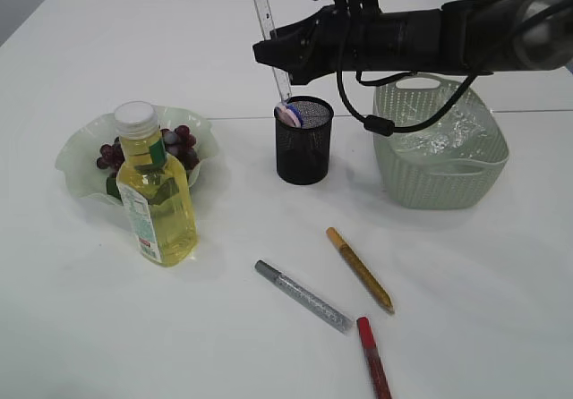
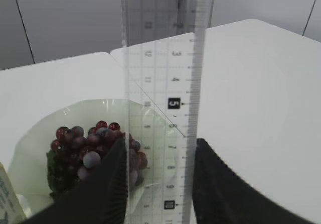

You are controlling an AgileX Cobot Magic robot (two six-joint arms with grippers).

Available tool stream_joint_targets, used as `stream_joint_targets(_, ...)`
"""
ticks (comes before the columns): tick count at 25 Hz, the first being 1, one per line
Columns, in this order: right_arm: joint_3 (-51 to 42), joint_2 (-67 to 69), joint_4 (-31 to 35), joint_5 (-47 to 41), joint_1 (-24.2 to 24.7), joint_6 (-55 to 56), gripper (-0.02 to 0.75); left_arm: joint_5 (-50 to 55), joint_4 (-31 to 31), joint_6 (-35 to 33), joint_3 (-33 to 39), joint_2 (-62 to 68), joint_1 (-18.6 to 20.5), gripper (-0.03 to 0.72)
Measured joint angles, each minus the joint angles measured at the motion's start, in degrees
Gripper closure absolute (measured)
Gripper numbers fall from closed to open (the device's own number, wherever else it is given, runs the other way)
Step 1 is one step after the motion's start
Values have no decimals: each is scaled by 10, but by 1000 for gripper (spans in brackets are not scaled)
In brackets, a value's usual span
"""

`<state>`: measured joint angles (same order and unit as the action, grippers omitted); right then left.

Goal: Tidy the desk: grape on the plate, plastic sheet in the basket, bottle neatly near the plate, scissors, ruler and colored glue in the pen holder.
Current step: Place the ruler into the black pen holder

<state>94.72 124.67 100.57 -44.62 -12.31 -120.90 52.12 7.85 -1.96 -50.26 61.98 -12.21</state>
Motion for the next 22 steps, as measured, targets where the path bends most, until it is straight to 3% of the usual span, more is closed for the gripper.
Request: stream_joint_targets(22, 55, 46, 15, 32, 11, -57, 479, 4, 11, 0, 0, 0, 0, 447)
